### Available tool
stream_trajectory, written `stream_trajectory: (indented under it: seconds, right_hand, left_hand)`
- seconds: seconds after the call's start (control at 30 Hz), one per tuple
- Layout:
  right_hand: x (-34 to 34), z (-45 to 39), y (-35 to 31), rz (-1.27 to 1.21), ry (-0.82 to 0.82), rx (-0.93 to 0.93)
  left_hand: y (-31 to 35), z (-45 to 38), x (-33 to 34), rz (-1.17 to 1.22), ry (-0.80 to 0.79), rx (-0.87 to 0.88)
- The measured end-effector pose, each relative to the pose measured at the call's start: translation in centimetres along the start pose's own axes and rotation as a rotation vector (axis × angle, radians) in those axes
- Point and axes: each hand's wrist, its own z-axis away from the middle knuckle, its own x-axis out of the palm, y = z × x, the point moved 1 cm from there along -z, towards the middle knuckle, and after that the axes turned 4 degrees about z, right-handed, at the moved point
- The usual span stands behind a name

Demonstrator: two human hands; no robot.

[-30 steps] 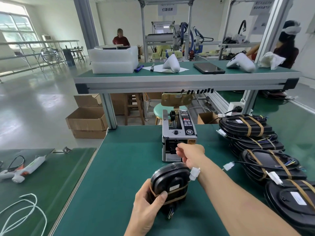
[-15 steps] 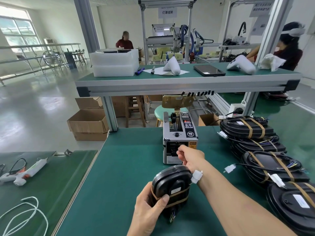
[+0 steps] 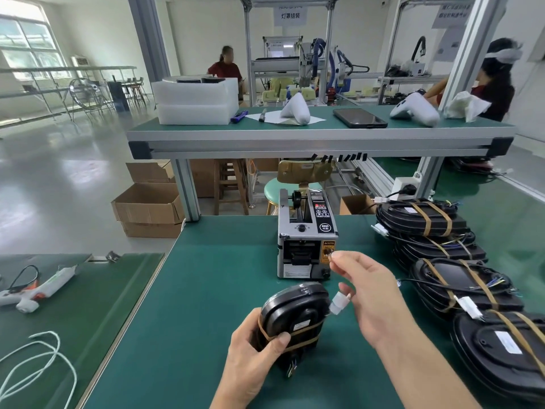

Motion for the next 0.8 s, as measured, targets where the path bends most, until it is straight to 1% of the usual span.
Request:
stream_trajectory:
  seconds: [0.1, 0.17, 0.23, 0.57, 0.7, 0.8]
  right_hand:
    - [1.0, 3.5, -0.3, 0.123, -0.037, -0.122]
    - [1.5, 4.6, 0.5, 0.229, -0.054, -0.145]
    - [1.7, 4.8, 1.0, 0.27, -0.055, -0.135]
    - [1.6, 5.0, 1.3, 0.225, -0.028, -0.14]
    - [1.6, 4.9, 1.3, 0.176, -0.053, -0.116]
    - [1.7, 4.9, 1.4, 0.2, -0.064, -0.131]
  left_hand:
    - [0.4, 0.1, 0.2, 0.022, -0.013, 0.002]
    - [0.7, 0.2, 0.3, 0.042, -0.018, 0.011]
    - [0.9, 0.3, 0.4, 0.051, -0.027, 0.02]
    - [0.6, 0.3, 0.4, 0.039, -0.021, 0.026]
    - [0.5, 0.2, 0.4, 0.031, -0.013, 0.026]
    - [0.3, 0.1, 0.3, 0.026, -0.005, 0.024]
